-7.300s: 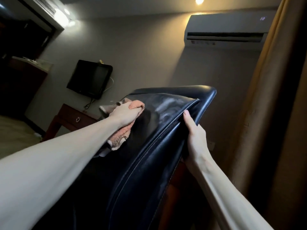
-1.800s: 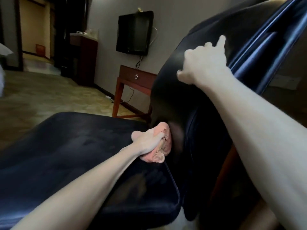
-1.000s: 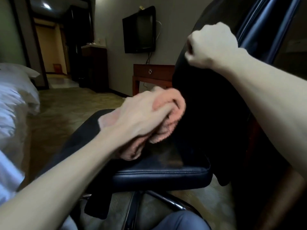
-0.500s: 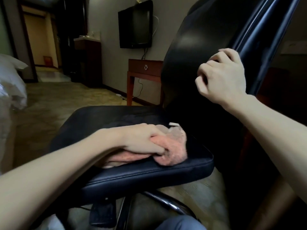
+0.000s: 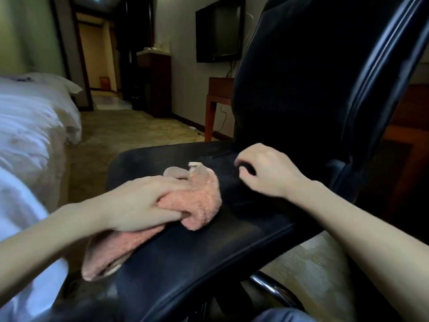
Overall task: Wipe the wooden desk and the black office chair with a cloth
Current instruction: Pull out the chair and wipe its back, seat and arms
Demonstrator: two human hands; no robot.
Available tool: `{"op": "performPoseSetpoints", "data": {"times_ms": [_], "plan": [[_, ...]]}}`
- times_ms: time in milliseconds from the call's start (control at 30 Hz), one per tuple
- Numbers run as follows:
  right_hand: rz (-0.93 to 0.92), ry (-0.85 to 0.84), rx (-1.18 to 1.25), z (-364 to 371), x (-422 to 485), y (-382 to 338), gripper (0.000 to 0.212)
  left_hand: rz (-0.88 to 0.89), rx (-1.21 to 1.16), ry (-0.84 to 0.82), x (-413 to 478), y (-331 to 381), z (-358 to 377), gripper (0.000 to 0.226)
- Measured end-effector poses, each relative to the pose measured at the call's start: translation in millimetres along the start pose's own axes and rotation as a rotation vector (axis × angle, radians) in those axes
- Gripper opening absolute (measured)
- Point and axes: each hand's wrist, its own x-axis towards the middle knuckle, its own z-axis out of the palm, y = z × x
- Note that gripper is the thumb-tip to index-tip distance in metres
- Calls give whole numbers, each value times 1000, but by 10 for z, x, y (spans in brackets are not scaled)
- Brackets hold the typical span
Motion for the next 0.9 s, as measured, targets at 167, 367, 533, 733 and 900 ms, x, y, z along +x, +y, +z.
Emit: {"op": "performPoseSetpoints", "data": {"times_ms": [167, 367, 533, 733, 900], "plan": [[220, -187, 859, 137, 78, -140, 36, 65, -66, 81, 400, 519, -52, 55], [71, -198, 421, 150, -88, 91, 69, 231, -518, -278, 958, 757, -262, 41], [-66, 34, 14, 107, -282, 552, 54, 87, -611, -82, 763, 54, -507, 54], [100, 146, 117, -74, 155, 588, 52, -101, -551, 122, 578, -384, -180, 47], [211, -594, 43, 264, 143, 86, 123, -83, -262, 205, 537, -312, 263, 61]]}}
